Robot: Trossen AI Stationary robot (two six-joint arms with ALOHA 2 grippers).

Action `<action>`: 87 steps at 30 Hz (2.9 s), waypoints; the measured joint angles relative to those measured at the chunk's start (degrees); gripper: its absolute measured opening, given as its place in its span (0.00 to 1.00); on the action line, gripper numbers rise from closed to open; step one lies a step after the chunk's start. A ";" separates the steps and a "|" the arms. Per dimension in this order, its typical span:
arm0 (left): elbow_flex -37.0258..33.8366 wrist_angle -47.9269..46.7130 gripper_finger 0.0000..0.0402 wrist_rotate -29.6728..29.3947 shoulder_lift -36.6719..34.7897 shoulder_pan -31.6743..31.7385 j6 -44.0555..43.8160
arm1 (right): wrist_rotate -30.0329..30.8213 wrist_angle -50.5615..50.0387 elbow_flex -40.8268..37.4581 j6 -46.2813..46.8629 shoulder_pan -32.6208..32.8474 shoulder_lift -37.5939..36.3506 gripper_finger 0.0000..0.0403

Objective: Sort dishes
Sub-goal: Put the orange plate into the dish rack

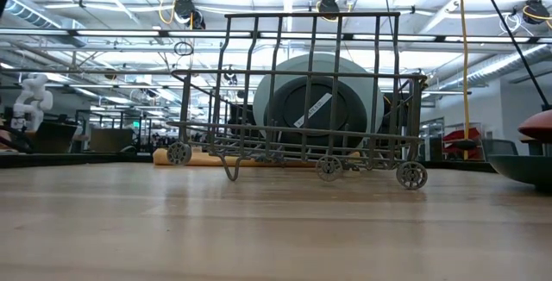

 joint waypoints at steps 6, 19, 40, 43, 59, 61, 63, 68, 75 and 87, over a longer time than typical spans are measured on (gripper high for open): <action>2.62 0.53 0.43 -0.08 5.26 -1.97 -9.41 | -8.10 0.06 0.01 -0.11 -0.25 -3.78 0.00; 18.01 -1.79 0.43 2.76 20.97 -3.15 -25.85 | -3.44 0.01 0.04 -10.01 -1.78 -10.44 0.00; 18.49 -2.76 0.48 -1.91 27.23 6.67 -42.36 | 1.23 1.05 0.02 -16.65 -2.77 -10.85 0.00; 18.49 -3.38 0.52 -2.05 27.21 7.13 -41.94 | 1.30 1.32 0.02 -16.79 -2.77 -10.85 0.00; 18.49 -2.83 0.56 -2.00 27.21 7.70 -42.43 | 3.00 2.10 0.02 -18.43 -2.75 -10.80 0.00; 18.49 -2.83 0.56 -1.90 27.21 7.70 -42.44 | 2.98 2.12 0.02 -18.35 -2.75 -10.80 0.00; 18.49 -2.71 0.56 -0.95 27.21 7.70 -42.44 | 2.67 2.12 0.02 -18.06 -2.75 -10.80 0.00; 18.36 8.73 0.56 7.91 27.50 7.32 -42.55 | -0.49 3.41 0.02 -15.35 -2.54 -10.80 0.00; 18.08 15.47 0.52 10.25 25.10 3.55 -35.30 | 1.96 3.99 0.00 -15.19 0.24 -10.78 0.00; 15.06 -7.76 0.37 10.68 2.50 -1.09 -6.48 | 6.01 4.19 -0.02 -13.40 1.19 -10.74 0.00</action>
